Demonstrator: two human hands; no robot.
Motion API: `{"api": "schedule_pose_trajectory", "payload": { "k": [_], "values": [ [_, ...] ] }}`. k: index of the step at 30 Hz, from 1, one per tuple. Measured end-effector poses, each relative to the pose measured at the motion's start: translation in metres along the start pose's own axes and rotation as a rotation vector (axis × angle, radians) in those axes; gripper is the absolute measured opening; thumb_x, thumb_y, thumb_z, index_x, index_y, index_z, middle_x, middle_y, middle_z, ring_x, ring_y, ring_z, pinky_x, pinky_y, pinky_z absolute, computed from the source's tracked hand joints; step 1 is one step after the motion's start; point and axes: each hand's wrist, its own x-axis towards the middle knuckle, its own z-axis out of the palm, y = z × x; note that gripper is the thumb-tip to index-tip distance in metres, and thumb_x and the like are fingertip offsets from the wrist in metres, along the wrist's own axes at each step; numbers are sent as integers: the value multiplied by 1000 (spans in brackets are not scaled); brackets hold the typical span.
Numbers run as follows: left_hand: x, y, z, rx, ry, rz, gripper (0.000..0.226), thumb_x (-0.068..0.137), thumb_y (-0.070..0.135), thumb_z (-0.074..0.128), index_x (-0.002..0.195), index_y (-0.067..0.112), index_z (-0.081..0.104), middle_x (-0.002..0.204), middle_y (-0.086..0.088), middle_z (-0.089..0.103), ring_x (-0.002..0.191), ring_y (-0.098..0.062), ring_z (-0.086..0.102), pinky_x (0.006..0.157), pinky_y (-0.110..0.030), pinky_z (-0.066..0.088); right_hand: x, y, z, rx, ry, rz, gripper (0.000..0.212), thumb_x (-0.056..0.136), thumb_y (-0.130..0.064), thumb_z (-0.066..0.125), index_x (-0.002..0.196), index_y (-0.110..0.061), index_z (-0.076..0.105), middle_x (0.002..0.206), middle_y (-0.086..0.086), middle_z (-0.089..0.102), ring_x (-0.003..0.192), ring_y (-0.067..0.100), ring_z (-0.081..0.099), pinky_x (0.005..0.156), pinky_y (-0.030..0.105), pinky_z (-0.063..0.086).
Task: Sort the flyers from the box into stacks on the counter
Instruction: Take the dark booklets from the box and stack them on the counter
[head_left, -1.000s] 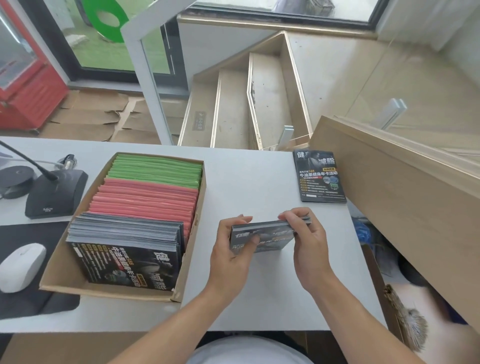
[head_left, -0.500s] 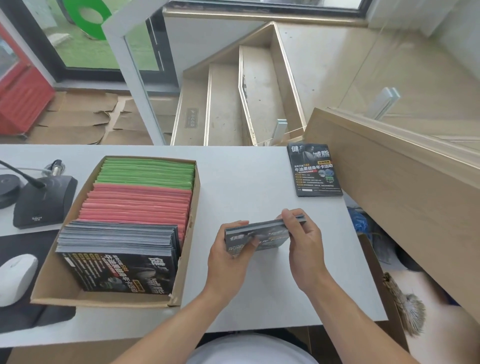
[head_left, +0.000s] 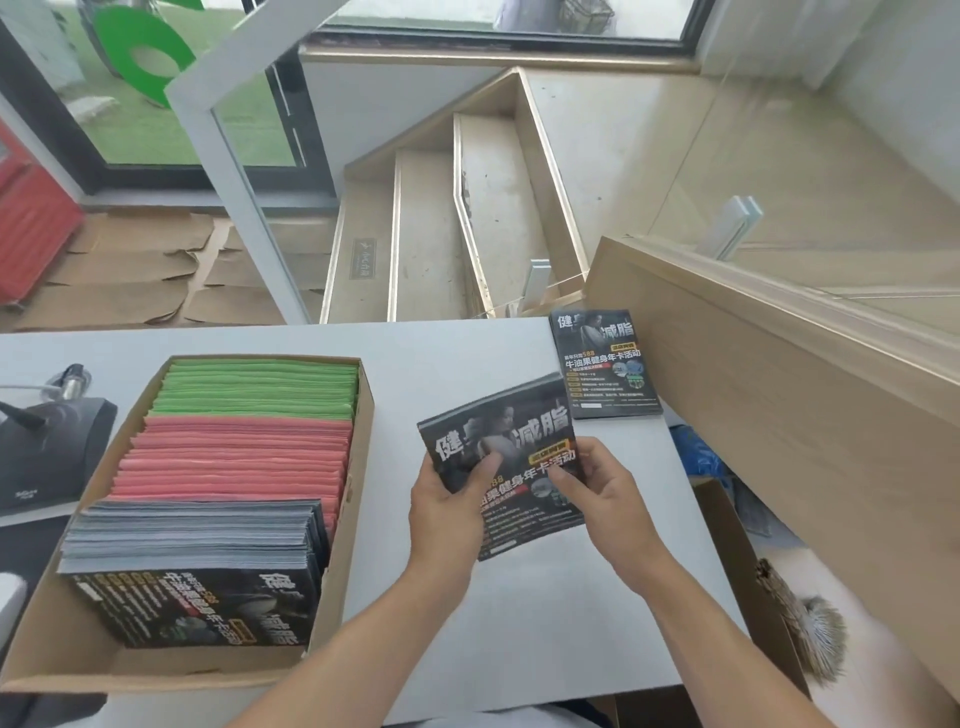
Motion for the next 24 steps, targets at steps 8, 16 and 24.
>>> {"api": "schedule_pose_trajectory", "payload": {
  "k": [8, 16, 24],
  "values": [
    [78, 38, 90, 122, -180, -267, 20, 98, 26, 65, 114, 21, 55, 102, -3, 75, 85, -18, 75, 68, -33, 56, 62, -7, -53, -108, 332, 70, 15, 104, -22, 56, 118, -28, 58, 106, -4, 74, 91, 14, 74, 69, 36, 63],
    [147, 35, 156, 341, -329, -346, 26, 91, 8, 62, 117, 13, 60, 112, -11, 71, 96, -25, 69, 82, -38, 55, 159, -25, -92, -413, 521, 182, 23, 101, -13, 52, 123, -19, 47, 112, 0, 59, 79, 7, 55, 60, 26, 45],
    [171, 37, 181, 426, -348, -325, 29, 95, 11, 63, 123, 16, 55, 112, -3, 68, 92, -14, 63, 76, -30, 51, 195, -16, -104, -688, 550, 237, 35, 97, -15, 54, 132, -14, 51, 126, 7, 61, 113, 27, 57, 97, 44, 49]
  ]
}}
